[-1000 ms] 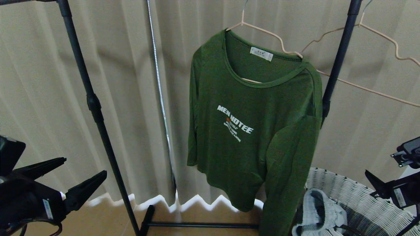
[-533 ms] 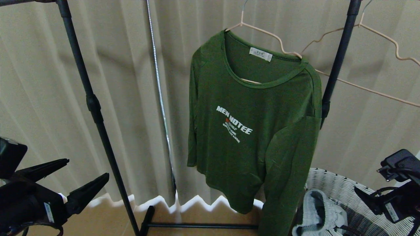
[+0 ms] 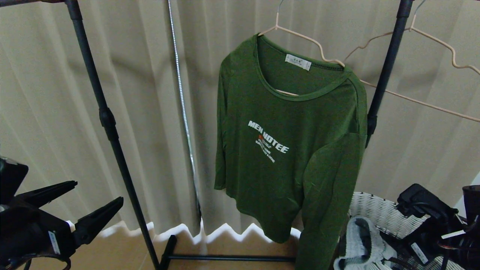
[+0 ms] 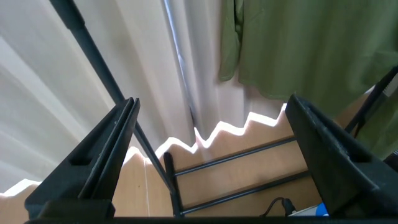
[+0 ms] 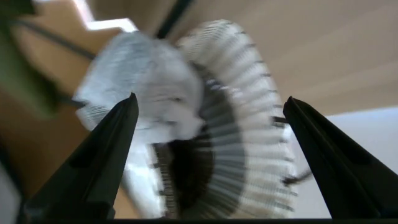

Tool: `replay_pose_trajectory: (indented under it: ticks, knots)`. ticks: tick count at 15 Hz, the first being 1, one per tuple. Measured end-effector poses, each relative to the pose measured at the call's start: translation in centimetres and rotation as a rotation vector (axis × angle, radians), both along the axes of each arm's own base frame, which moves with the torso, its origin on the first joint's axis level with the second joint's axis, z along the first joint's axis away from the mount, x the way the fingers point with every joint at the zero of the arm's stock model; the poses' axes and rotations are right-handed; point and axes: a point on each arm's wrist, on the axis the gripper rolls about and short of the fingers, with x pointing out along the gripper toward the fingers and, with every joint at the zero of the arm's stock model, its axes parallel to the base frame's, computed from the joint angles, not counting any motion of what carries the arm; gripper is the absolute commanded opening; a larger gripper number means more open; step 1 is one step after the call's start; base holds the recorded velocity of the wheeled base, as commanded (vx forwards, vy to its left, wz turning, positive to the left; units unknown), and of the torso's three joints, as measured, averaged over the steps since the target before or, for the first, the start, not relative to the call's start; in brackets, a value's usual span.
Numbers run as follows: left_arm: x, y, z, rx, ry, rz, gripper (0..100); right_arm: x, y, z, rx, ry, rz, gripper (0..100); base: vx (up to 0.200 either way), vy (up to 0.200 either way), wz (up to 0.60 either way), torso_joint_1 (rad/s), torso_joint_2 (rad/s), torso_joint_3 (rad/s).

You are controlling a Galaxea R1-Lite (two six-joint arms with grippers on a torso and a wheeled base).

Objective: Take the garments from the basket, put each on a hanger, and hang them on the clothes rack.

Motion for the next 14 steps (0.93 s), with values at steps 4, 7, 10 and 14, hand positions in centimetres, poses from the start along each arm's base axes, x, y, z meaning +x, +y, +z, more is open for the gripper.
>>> replay_pose_trajectory:
  ticks: [4, 7, 10, 14]
  knots:
    - [0.0, 0.0, -0.1, 0.0, 0.0, 0.002, 100, 1.1, 0.7, -0.8, 0.008, 0.045, 0.015, 100, 0.0, 0.0, 0.0, 0.0, 0.0, 0.0]
    - [-0.1, 0.0, 0.0, -0.001, -0.001, 0.001, 100, 2.6, 1.0, -1.5, 0.002, 0.076, 0.012, 100, 0.0, 0.0, 0.0, 0.0, 0.0, 0.0]
    - [-0.1, 0.0, 0.0, -0.001, -0.001, 0.001, 100, 3.9, 1.2, -2.2, -0.003, 0.101, 0.008, 100, 0.0, 0.0, 0.0, 0.0, 0.0, 0.0]
    - [-0.1, 0.0, -0.1, -0.001, -0.001, 0.001, 100, 6.7, 1.4, -3.7, -0.071, 0.089, -0.075, 100, 0.0, 0.0, 0.0, 0.0, 0.0, 0.0]
